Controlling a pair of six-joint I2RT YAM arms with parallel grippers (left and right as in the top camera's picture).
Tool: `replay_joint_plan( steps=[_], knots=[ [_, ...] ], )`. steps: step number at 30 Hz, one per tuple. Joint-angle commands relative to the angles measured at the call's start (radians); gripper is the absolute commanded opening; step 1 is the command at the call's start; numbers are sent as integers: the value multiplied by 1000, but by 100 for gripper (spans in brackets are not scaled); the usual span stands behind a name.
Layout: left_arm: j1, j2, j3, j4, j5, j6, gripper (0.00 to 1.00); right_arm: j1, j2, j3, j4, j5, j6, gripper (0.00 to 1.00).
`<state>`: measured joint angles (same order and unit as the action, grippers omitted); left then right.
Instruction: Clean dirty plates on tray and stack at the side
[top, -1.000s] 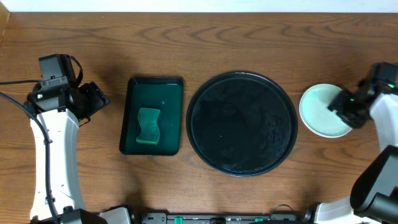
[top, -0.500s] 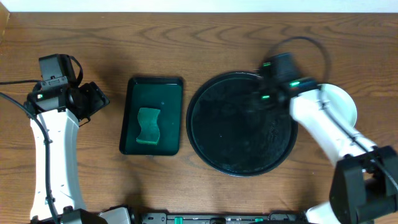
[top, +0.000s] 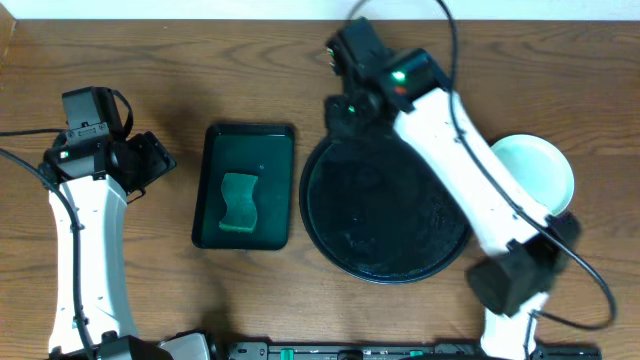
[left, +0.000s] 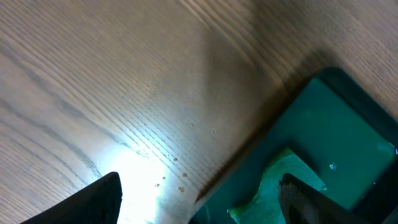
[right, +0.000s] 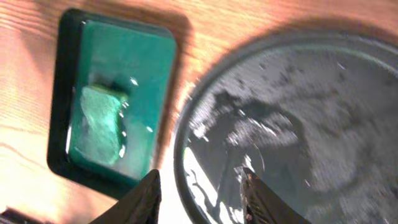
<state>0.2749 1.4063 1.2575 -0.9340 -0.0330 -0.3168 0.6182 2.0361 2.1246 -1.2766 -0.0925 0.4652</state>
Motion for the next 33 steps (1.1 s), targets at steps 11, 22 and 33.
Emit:
replay_joint_plan(
  steps=[11,22,33],
  knots=[
    [5,-3,15,-1,-8,-2,80,159,110,22,125,13,81,99],
    [5,-3,15,-1,-8,-2,80,219,119,18,110,164,241,36],
    [5,-3,15,-1,-8,-2,80,225,244,18,111,198,282,23]
  ],
)
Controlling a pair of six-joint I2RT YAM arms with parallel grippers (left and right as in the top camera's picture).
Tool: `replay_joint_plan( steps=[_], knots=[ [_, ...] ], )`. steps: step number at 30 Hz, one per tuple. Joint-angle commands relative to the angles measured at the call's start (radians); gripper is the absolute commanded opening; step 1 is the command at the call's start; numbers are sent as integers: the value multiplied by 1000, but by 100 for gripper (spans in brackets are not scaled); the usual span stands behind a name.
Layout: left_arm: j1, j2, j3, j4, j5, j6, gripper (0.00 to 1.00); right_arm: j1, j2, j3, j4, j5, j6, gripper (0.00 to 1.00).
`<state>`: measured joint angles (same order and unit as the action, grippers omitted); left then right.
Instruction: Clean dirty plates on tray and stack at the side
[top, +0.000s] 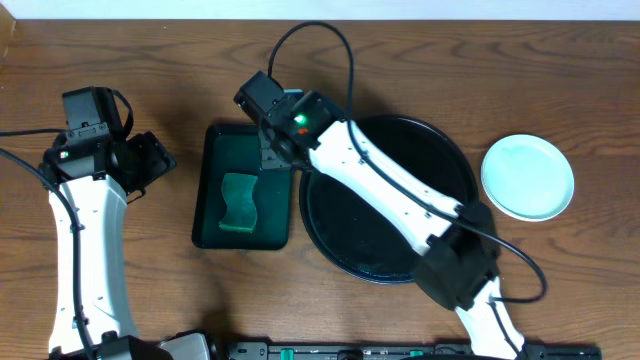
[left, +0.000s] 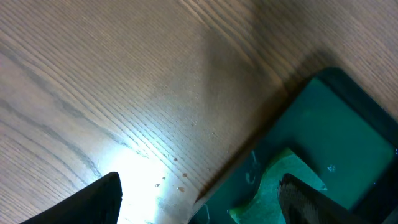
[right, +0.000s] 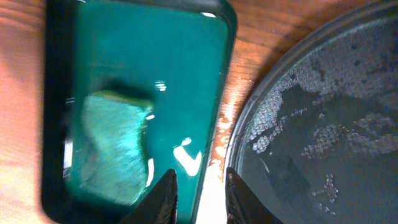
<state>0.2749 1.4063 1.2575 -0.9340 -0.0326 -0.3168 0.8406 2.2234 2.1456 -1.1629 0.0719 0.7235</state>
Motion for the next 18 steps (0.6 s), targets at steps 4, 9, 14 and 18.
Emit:
replay_joint_plan(
  steps=[4,9,14,18],
  knots=[
    [5,-3,15,-1,-9,-2,80,-2,111,-3,0,32,50,29],
    [5,-3,15,-1,-9,-2,80,-11,153,-3,0,29,66,28],
    [5,-3,15,-1,-9,-2,80,-8,157,-3,24,24,66,27],
    [5,-3,15,-1,-9,-2,80,-5,157,-3,13,24,90,27]
  ],
)
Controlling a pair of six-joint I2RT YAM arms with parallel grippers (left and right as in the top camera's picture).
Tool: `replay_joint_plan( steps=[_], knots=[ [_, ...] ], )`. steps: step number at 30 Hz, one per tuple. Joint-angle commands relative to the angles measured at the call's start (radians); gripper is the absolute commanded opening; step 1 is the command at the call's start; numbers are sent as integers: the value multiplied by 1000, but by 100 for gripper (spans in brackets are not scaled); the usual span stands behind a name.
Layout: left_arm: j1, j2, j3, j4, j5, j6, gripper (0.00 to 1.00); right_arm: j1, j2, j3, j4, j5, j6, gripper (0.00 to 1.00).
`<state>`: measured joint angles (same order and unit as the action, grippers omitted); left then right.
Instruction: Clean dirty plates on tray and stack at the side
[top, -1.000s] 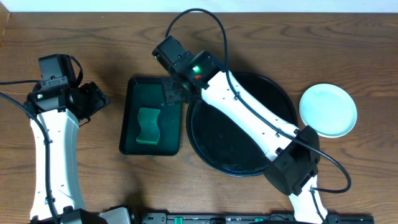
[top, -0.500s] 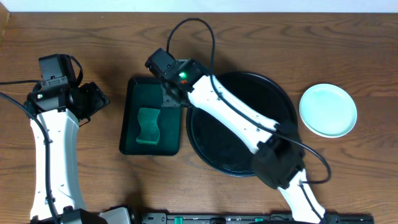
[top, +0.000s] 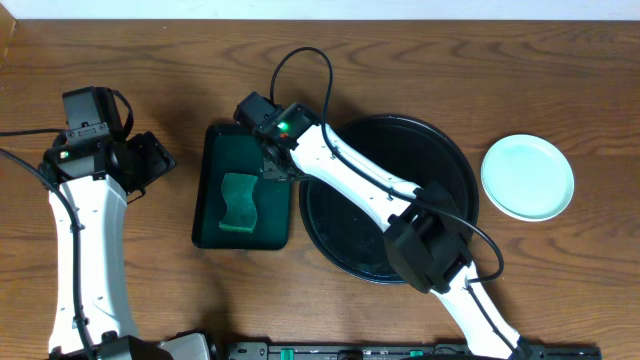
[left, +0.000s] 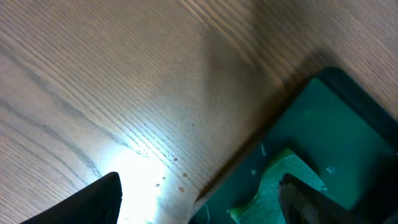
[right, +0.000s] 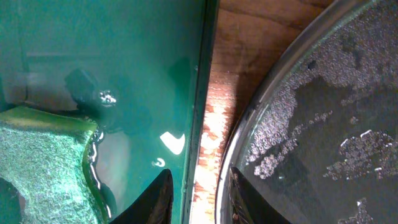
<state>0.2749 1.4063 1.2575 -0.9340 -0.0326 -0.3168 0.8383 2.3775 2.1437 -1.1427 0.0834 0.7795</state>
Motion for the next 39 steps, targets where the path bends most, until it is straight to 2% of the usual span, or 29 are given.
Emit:
replay_joint_plan(
  steps=[1,12,23,27,39],
  knots=[
    [5,-3,15,-1,-9,-2,80,0,3,-1,-26,13,57,27],
    [5,-3,15,-1,-9,-2,80,42,10,-1,-60,5,126,26],
    [5,-3,15,-1,-9,-2,80,50,14,-8,-84,6,152,20],
    [5,-3,15,-1,-9,-2,80,54,14,-30,-63,6,171,16],
    [5,-3,15,-1,-9,-2,80,56,14,-78,-19,6,170,15]
  ],
)
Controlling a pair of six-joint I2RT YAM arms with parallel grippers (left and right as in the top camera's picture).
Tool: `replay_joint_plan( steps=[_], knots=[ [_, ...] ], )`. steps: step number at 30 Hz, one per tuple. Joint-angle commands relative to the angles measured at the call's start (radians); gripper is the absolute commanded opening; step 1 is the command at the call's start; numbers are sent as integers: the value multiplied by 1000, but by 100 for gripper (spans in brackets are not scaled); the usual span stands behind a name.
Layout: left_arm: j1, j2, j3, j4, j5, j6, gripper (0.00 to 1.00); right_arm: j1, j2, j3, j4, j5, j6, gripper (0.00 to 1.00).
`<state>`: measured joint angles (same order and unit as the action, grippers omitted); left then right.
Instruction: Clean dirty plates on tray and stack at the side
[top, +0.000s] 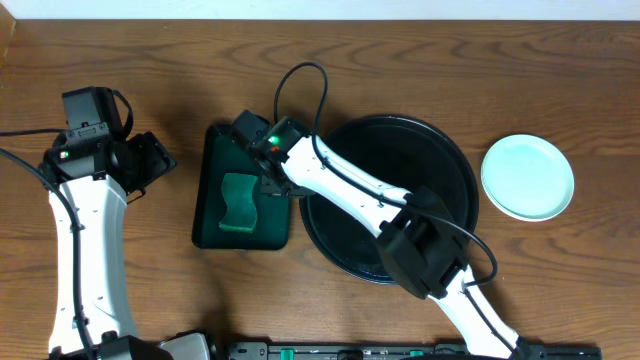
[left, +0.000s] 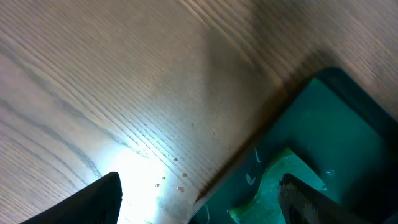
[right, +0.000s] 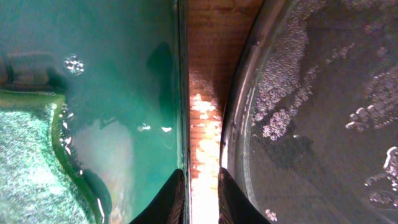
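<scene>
A pale round plate (top: 527, 177) lies alone on the table at the far right. The big black round tray (top: 400, 240) holds only water drops (right: 323, 93). Left of it, a green sponge (top: 239, 201) lies in water in the green rectangular tray (top: 248, 128). My right gripper (top: 268, 168) hangs low over that tray's right rim, and its fingers (right: 177, 196) straddle the wood strip between the two trays. They are narrowly open, with nothing between them (right: 200, 186). My left gripper (left: 199, 199) stands wide open left of the green tray, with the sponge (left: 280, 180) under its right finger.
The right arm reaches across the black tray from the front right. The left arm (top: 90, 230) runs down the table's left side. Bare wood lies behind both trays and around the plate.
My right gripper has shifted a little along the green tray's right rim and sits closer to it, its fingers nearer together. The left gripper, sponge and plate have not moved.
At first my right gripper was open wide over the black tray's far left rim, its arm partly covering the pale plate. Then it stood over the green tray's far right corner, the plate in full view. Since then it has been low by that tray's right rim.
</scene>
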<state>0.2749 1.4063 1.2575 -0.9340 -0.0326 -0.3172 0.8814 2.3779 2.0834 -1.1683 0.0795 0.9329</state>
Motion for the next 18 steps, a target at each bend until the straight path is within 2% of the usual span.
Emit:
replay_joint_plan(
  steps=[1,12,18],
  knots=[
    [5,-3,15,-1,-9,-1,81,14,14,-19,7,10,17,13],
    [5,-3,15,-1,-9,-2,80,13,14,-19,-2,10,16,1],
    [5,-3,15,-1,-9,-2,81,9,14,-19,-22,10,16,1]
  ],
)
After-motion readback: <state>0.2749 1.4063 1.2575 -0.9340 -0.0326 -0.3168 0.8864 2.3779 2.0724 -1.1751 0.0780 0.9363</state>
